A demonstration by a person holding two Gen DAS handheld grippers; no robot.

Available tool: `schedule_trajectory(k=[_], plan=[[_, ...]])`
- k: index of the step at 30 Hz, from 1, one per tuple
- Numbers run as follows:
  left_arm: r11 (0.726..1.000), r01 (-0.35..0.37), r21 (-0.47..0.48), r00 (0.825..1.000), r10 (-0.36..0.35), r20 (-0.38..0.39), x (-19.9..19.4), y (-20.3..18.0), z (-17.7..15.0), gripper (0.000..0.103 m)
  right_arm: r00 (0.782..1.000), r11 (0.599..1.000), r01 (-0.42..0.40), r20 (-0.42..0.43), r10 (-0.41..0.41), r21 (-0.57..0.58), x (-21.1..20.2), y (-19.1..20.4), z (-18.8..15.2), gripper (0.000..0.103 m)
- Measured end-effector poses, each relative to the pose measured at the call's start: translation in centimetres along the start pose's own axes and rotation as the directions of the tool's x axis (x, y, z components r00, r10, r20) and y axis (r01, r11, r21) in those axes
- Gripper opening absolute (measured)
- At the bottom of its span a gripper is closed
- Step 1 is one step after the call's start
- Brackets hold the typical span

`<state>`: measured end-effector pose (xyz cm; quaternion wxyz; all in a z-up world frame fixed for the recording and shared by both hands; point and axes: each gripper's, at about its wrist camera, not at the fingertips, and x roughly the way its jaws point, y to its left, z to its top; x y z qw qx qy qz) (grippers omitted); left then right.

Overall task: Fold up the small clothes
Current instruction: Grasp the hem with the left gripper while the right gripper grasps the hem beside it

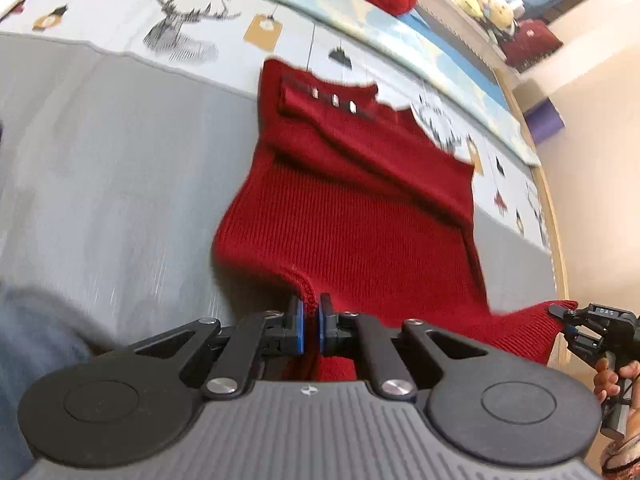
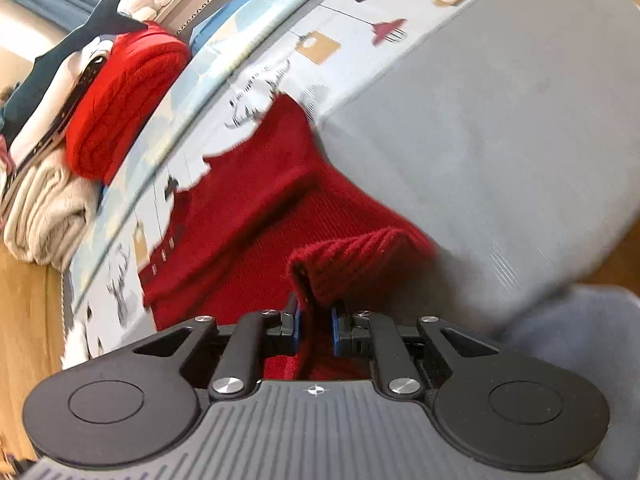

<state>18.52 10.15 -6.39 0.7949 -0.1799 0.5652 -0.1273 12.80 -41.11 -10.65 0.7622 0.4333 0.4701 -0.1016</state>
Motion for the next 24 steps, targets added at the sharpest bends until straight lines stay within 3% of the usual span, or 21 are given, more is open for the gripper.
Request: schedule_trajectory(k=[4, 7, 8, 9, 10, 11, 12, 13, 14, 16, 18, 21, 24], plan=[[0.999, -0.015, -0.042, 0.999, 0.016, 0.030, 3.5, -1.2, 8.0, 0.007, 1.000, 1.000, 0.021, 0.005, -0.021, -0.008, 5.3, 3.9, 6.7, 0.014], [0.987, -0.063, -0.149, 0.997, 0.069, 0.039, 8.4, -1.1, 15.3, 0.007, 0.997, 0.994, 0.068, 0.025, -0.071, 0.091, 10.8, 5.8, 12.5, 0.015], [0.975, -0.082, -0.205, 0.994, 0.095, 0.058, 9.9, -0.8, 17.6, 0.008, 0.996, 0.986, 0.074, 0.043, -0.081, 0.148, 12.9, 6.1, 14.5, 0.018], [0.963, -0.098, -0.251, 0.989, 0.123, 0.087, 11.4, -0.4, 19.7, 0.012, 0.994, 0.983, 0.075, 0.066, -0.087, 0.170, 14.5, 6.3, 16.0, 0.027], [0.951, -0.132, -0.279, 0.980, 0.168, 0.110, 12.6, -0.1, 21.7, 0.036, 0.988, 0.978, 0.102, 0.097, -0.121, 0.180, 15.8, 6.5, 17.3, 0.047], [0.942, -0.162, -0.293, 0.971, 0.205, 0.120, 13.4, 0.2, 23.1, 0.068, 0.979, 0.972, 0.148, 0.113, -0.171, 0.183, 16.6, 6.7, 18.1, 0.057], [0.937, -0.172, -0.305, 0.963, 0.225, 0.146, 13.6, 0.4, 23.7, 0.079, 0.975, 0.973, 0.163, 0.124, -0.185, 0.166, 16.9, 6.8, 18.4, 0.068], [0.937, -0.168, -0.306, 0.957, 0.230, 0.177, 13.5, 0.7, 23.8, 0.091, 0.977, 0.981, 0.149, 0.133, -0.166, 0.127, 17.0, 6.8, 18.4, 0.069], [0.941, -0.164, -0.297, 0.953, 0.229, 0.198, 13.3, 1.1, 23.7, 0.097, 0.982, 0.988, 0.121, 0.136, -0.133, 0.091, 16.9, 6.7, 18.1, 0.070], [0.949, -0.169, -0.265, 0.951, 0.228, 0.208, 13.2, 1.8, 22.2, 0.101, 0.989, 0.998, 0.061, 0.135, -0.062, 0.009, 16.1, 5.7, 16.5, 0.075], [0.953, -0.171, -0.252, 0.956, 0.222, 0.192, 13.3, 2.5, 19.7, 0.101, 0.991, 0.998, 0.049, 0.125, -0.042, -0.046, 15.3, 4.2, 14.1, 0.076], [0.961, -0.139, -0.238, 0.972, 0.178, 0.152, 13.8, 3.2, 16.1, 0.101, 0.993, 0.995, 0.065, 0.101, -0.057, -0.078, 15.0, 1.8, 10.4, 0.076], [0.974, -0.131, -0.187, 0.975, 0.161, 0.155, 14.5, 2.7, 14.5, 0.101, 0.990, 0.988, 0.110, 0.102, -0.100, -0.104, 15.6, 0.5, 7.9, 0.076]])
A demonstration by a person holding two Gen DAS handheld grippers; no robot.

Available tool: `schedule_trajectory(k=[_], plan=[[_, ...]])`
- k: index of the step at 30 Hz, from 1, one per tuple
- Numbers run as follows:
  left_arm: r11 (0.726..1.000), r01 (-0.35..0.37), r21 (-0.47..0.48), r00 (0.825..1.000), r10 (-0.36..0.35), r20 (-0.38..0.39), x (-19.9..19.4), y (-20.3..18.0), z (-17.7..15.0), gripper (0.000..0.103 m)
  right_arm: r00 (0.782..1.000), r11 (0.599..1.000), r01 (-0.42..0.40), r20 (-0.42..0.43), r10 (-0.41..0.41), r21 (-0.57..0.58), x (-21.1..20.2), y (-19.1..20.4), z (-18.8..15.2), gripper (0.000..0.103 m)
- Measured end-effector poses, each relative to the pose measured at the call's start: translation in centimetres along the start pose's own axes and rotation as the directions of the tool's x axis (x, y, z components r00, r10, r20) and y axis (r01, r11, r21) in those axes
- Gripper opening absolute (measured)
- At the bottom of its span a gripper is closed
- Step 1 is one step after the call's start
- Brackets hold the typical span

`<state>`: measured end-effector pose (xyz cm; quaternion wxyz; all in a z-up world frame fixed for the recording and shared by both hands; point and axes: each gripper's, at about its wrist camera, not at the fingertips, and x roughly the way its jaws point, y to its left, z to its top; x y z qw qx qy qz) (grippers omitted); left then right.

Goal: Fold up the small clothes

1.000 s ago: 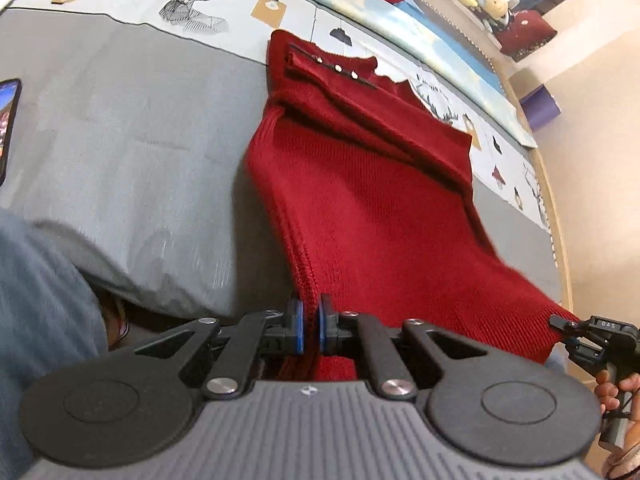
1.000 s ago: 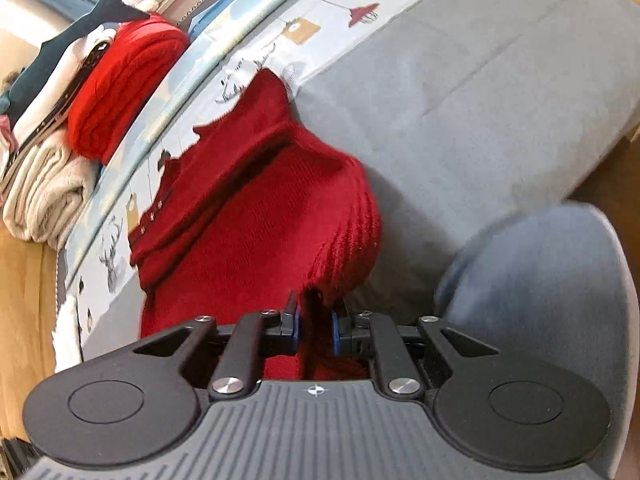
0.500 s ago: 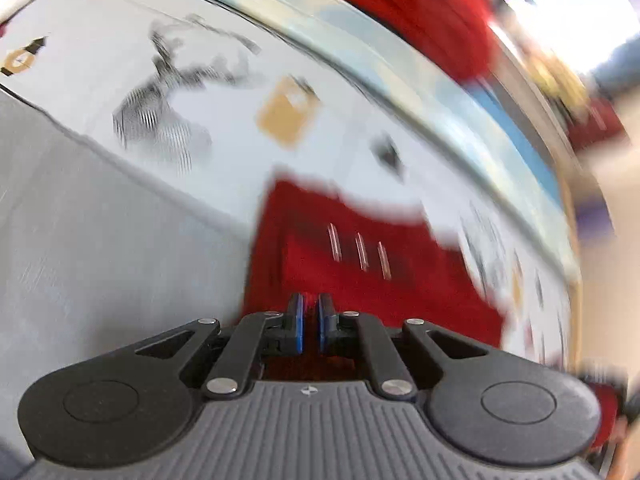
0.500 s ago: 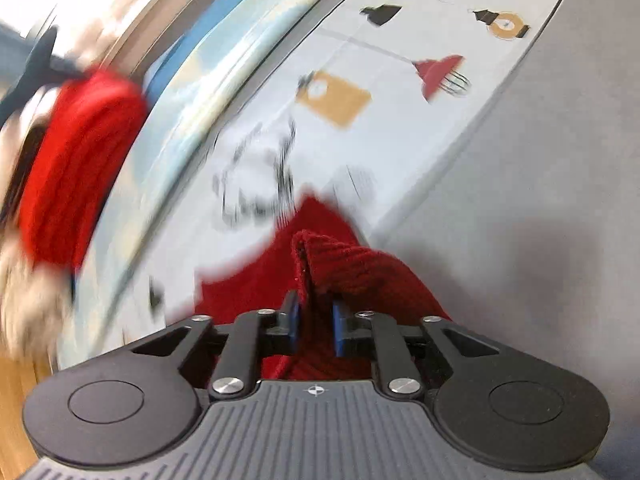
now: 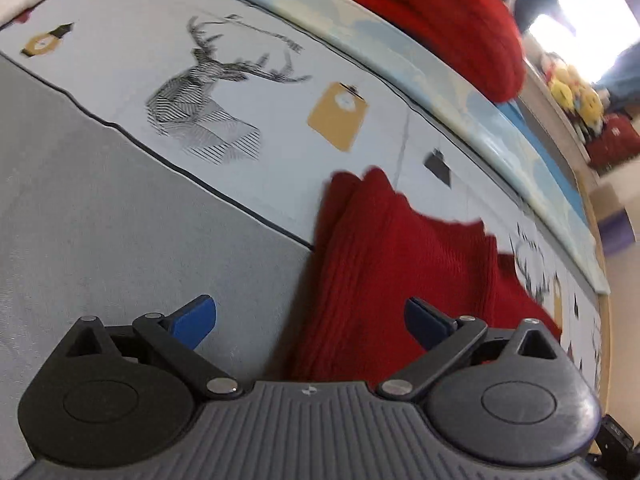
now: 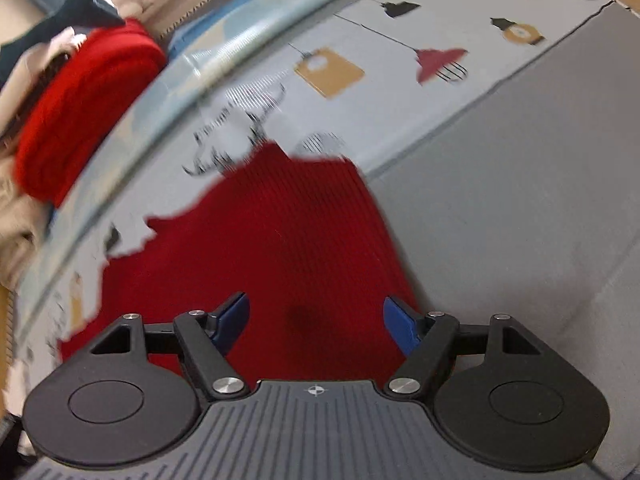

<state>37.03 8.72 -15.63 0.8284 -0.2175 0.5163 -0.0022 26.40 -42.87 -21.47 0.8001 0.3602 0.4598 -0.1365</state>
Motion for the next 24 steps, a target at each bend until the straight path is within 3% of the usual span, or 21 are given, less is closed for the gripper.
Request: schedule_trajectory(k=[5, 8, 9, 10, 11, 12, 13, 14, 16, 18, 20, 24], plan=[[0.994, -0.004, 0.111, 1.000, 0.005, -0.012, 2.5, -3.4, 1.7, 0.101, 0.999, 1.000, 0.021, 0.038, -0.021, -0.017, 1.9, 1.0, 0.8, 0.078], [0.979, -0.072, 0.191, 0.997, 0.078, -0.025, 4.9, -5.9, 3.4, 0.100, 0.997, 0.997, 0.066, 0.035, -0.064, -0.051, 4.0, 2.1, 2.7, 0.086], [0.972, -0.098, 0.212, 0.995, 0.104, -0.013, 5.5, -6.4, 3.7, 0.097, 0.996, 0.994, 0.093, 0.024, -0.091, -0.056, 4.8, 2.3, 3.3, 0.087], [0.966, -0.126, 0.225, 0.992, 0.129, 0.004, 5.9, -6.8, 4.0, 0.072, 0.993, 0.991, 0.119, 0.011, -0.119, -0.054, 5.6, 2.3, 3.7, 0.086], [0.963, -0.137, 0.230, 0.990, 0.138, 0.014, 6.2, -7.0, 4.2, 0.019, 0.990, 0.988, 0.143, 0.005, -0.143, -0.052, 6.1, 2.4, 4.0, 0.082], [0.967, -0.121, 0.222, 0.992, 0.125, 0.000, 6.5, -7.0, 4.4, 0.015, 0.990, 0.988, 0.143, 0.023, -0.142, -0.060, 6.1, 2.5, 4.1, 0.059], [0.974, -0.119, 0.191, 0.993, 0.120, 0.006, 6.4, -6.9, 4.5, 0.013, 0.991, 0.988, 0.124, 0.058, -0.120, -0.087, 5.8, 2.9, 4.0, 0.006], [0.975, -0.120, 0.185, 0.993, 0.115, 0.038, 5.9, -7.0, 4.4, 0.006, 0.990, 0.983, 0.120, 0.093, -0.108, -0.137, 5.2, 3.7, 3.8, 0.004], [0.973, -0.119, 0.195, 0.990, 0.101, 0.101, 4.7, -7.0, 4.2, 0.006, 0.985, 0.966, 0.114, 0.150, -0.080, -0.231, 3.8, 5.2, 3.4, 0.000], [0.987, -0.070, 0.143, 0.991, 0.052, 0.121, 3.3, -6.1, 4.6, 0.006, 0.974, 0.950, 0.072, 0.228, 0.000, -0.305, 1.7, 6.5, 3.5, 0.000], [0.992, -0.057, 0.109, 0.987, 0.040, 0.154, 2.6, -5.2, 5.0, 0.006, 0.961, 0.941, 0.065, 0.275, 0.031, -0.332, 0.2, 7.3, 4.2, 0.000], [0.988, -0.130, 0.086, 0.988, 0.123, 0.090, 6.1, -3.5, 5.0, 0.006, 0.975, 0.946, 0.107, 0.219, -0.040, -0.305, 2.4, 6.6, 5.3, 0.003]])
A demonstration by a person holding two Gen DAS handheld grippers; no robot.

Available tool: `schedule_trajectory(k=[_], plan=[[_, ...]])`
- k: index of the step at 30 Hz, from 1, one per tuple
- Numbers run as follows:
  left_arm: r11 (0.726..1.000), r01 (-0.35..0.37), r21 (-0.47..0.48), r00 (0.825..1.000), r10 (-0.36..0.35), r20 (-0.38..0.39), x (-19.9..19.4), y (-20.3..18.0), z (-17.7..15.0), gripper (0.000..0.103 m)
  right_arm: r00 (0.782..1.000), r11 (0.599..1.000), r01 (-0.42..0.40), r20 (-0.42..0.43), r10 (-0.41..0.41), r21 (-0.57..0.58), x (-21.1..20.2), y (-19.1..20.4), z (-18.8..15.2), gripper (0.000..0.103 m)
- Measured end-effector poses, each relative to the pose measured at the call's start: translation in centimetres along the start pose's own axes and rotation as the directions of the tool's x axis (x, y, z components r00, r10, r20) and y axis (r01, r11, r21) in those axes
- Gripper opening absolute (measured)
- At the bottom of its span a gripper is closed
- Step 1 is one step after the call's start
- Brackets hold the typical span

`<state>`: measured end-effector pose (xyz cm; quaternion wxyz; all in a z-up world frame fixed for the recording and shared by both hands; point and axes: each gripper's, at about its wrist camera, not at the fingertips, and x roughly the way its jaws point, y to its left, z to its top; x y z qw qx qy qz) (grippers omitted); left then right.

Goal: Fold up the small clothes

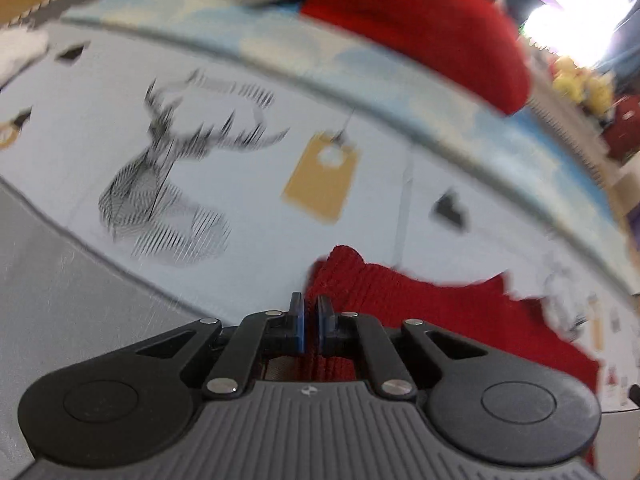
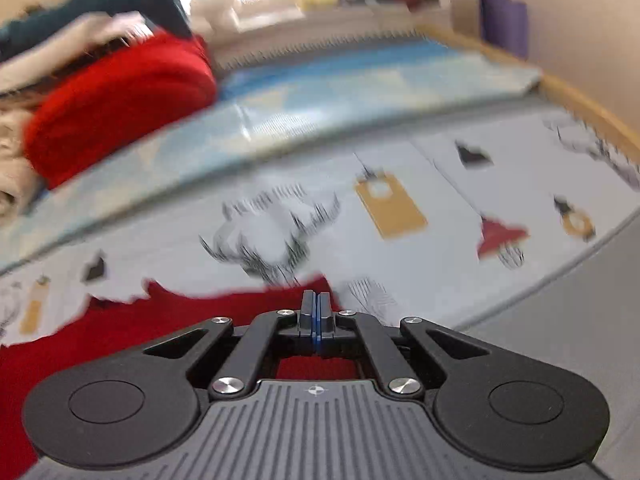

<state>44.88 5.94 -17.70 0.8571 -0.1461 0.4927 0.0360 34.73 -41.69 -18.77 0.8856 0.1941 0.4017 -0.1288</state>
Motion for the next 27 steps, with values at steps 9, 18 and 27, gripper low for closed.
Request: schedule_trajectory(k=[9, 18, 27], plan=[[0.993, -0.114, 0.009, 0.988, 0.113, 0.103, -2.5, 0.2, -0.8, 0.085, 0.990, 0.991, -0.132, -0.046, 0.131, -0.014, -0.7, 3.4, -2.9, 0.050], [0.984, -0.125, 0.128, 0.991, 0.130, -0.031, -8.0, 0.2, -9.3, 0.100, 0.979, 0.959, -0.180, -0.139, 0.152, -0.218, -0.1, 12.9, -5.6, 0.071], [0.960, -0.130, 0.247, 0.973, 0.172, -0.155, -2.5, 1.3, -12.2, 0.103, 0.981, 0.982, -0.075, -0.191, 0.042, -0.171, 0.5, 12.9, -5.8, 0.078]])
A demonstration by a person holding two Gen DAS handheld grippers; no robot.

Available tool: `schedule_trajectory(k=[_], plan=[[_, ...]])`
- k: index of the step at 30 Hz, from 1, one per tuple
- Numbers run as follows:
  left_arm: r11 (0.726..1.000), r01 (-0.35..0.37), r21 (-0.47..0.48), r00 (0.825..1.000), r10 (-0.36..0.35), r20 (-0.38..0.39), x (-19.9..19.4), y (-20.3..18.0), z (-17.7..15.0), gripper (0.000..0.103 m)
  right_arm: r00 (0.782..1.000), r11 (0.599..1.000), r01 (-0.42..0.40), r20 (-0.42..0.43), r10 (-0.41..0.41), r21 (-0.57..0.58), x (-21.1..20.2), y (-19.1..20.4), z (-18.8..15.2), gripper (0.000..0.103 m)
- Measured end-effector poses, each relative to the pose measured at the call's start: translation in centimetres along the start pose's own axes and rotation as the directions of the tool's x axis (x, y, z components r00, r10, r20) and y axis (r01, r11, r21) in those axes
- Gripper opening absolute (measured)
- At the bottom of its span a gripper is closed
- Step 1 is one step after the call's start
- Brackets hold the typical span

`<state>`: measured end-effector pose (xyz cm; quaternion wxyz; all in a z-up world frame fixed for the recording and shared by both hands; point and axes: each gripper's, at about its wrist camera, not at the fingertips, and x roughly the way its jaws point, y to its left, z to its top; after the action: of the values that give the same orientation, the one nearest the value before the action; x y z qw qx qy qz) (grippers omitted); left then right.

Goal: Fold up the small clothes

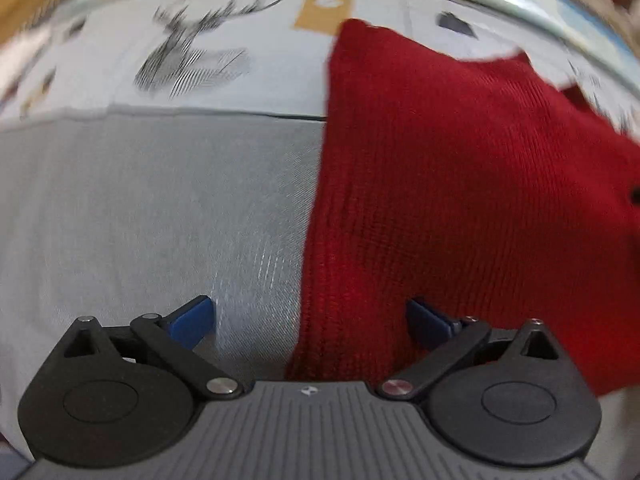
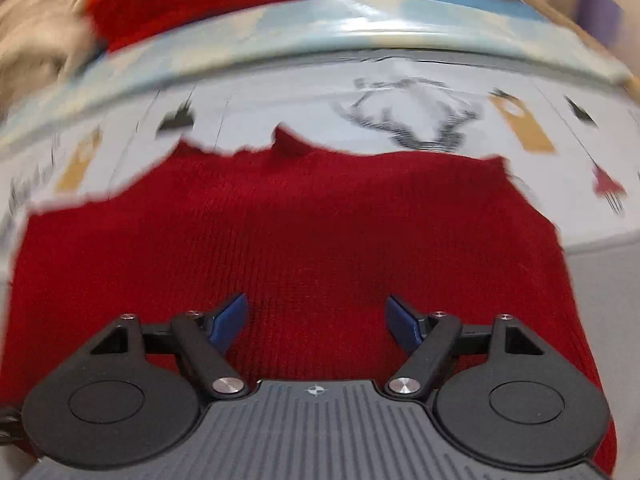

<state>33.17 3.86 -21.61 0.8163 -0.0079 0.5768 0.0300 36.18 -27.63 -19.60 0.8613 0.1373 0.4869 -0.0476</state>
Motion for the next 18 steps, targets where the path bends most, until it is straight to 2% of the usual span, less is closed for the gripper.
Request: schedule_trajectory(k=[4, 7, 10, 11, 14, 18], plan=[[0.999, -0.040, 0.012, 0.997, 0.039, 0.064, -2.0, 0.3, -0.2, 0.103, 0.999, 1.000, 0.001, 0.032, -0.002, 0.016, -4.0, -1.9, -1.5, 0.078], [0.996, -0.080, 0.029, 0.988, 0.076, 0.132, -3.2, 0.1, -0.3, 0.103, 0.999, 0.999, 0.006, -0.033, -0.005, 0.038, -3.9, -3.2, -4.2, 0.078], [0.993, -0.107, 0.055, 0.991, 0.102, 0.083, -1.4, -0.3, -0.1, 0.103, 0.990, 0.997, 0.079, -0.121, -0.077, 0.012, -1.1, -3.8, -7.0, 0.078], [0.993, -0.105, 0.055, 0.992, 0.101, 0.077, -0.9, -0.3, 0.0, 0.103, 0.990, 0.996, 0.091, -0.112, -0.090, 0.001, -0.6, -3.7, -7.6, 0.079], [0.991, -0.115, 0.071, 0.989, 0.108, 0.097, -1.5, -0.4, 0.0, 0.103, 0.989, 0.994, 0.106, -0.103, -0.103, 0.025, -0.9, -2.9, -7.1, 0.081], [0.989, -0.134, 0.060, 0.979, 0.123, 0.160, -3.8, -0.2, 0.1, 0.103, 0.997, 0.994, 0.056, -0.051, -0.052, 0.090, -4.1, -3.3, -6.2, 0.079]])
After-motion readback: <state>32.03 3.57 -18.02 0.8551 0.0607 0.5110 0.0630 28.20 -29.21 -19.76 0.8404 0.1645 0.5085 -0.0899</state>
